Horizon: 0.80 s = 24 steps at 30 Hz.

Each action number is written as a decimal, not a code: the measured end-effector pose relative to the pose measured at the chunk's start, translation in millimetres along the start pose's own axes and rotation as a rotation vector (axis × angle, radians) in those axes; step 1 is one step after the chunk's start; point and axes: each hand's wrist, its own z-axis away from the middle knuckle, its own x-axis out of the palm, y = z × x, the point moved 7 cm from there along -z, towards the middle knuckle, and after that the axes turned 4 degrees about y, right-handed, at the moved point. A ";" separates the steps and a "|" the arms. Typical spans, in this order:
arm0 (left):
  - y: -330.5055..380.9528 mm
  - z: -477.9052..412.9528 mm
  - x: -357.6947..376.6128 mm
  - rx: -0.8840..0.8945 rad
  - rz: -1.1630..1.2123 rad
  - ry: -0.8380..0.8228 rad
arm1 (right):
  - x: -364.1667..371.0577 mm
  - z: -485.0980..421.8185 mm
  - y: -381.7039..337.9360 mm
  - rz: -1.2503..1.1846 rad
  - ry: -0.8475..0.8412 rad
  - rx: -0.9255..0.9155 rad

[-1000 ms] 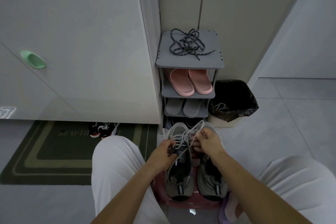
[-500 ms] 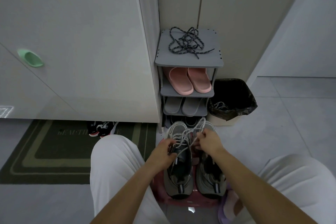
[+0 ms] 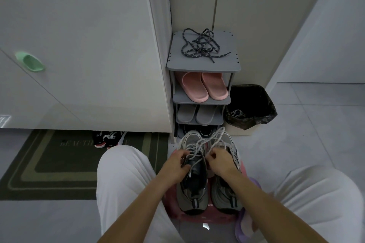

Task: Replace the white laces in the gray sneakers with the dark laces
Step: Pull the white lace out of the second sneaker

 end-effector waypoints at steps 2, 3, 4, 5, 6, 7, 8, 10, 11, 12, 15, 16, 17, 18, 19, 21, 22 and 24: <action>-0.2 -0.5 0.4 0.001 -0.002 -0.006 | -6.4 -2.9 0.8 -0.095 0.023 0.002; -0.7 -0.8 0.6 0.000 -0.002 -0.008 | -11.3 -3.3 1.8 -0.198 0.036 0.026; -1.1 -1.0 0.9 -0.002 0.000 -0.010 | -15.5 -5.7 4.4 -0.311 0.050 0.067; -1.6 -1.2 1.2 -0.006 0.003 -0.011 | -20.6 -8.2 5.7 -0.388 0.067 0.094; -2.1 -1.3 1.5 -0.008 0.005 -0.011 | -24.3 -9.9 5.8 -0.411 0.077 0.104; -2.6 -1.5 1.8 -0.012 0.005 -0.010 | -25.8 -10.4 4.7 -0.424 0.071 0.108; -3.0 -1.6 2.0 -0.014 0.002 -0.007 | -25.3 -11.2 4.5 -0.423 0.058 0.108; -3.5 -2.0 2.5 -0.015 0.002 -0.002 | -18.7 -9.9 3.1 -0.380 -0.002 0.099; -3.5 -2.4 2.7 -0.015 0.005 -0.001 | -13.4 -8.9 2.1 -0.320 -0.032 0.083; -3.2 -2.6 2.8 -0.013 0.006 -0.001 | -8.9 -7.4 0.4 -0.222 -0.054 0.057; -2.5 -2.2 2.9 -0.012 -0.003 0.005 | 0.9 -0.5 -5.9 -0.035 -0.057 -0.026; -3.1 -2.1 3.0 -0.014 -0.003 0.009 | 1.9 0.9 -6.6 -0.019 -0.040 -0.040; -3.8 -1.9 3.0 -0.014 -0.004 0.012 | 3.0 0.6 -5.8 -0.004 -0.022 -0.042; -4.1 -1.5 3.2 -0.011 -0.007 0.014 | 2.6 -0.2 -3.9 0.002 -0.006 -0.031; -4.4 -1.1 3.4 -0.010 -0.013 0.013 | 1.4 -1.3 -1.8 -0.010 0.008 -0.017; -3.9 -1.0 4.0 -0.004 -0.025 0.010 | -2.5 -3.3 3.6 -0.048 0.047 0.020; -3.4 -1.0 4.2 0.000 -0.029 0.008 | -4.4 -3.7 5.5 -0.049 0.063 0.027; -2.4 -1.1 3.9 0.003 -0.035 0.009 | -5.9 -2.0 6.4 -0.025 0.082 0.027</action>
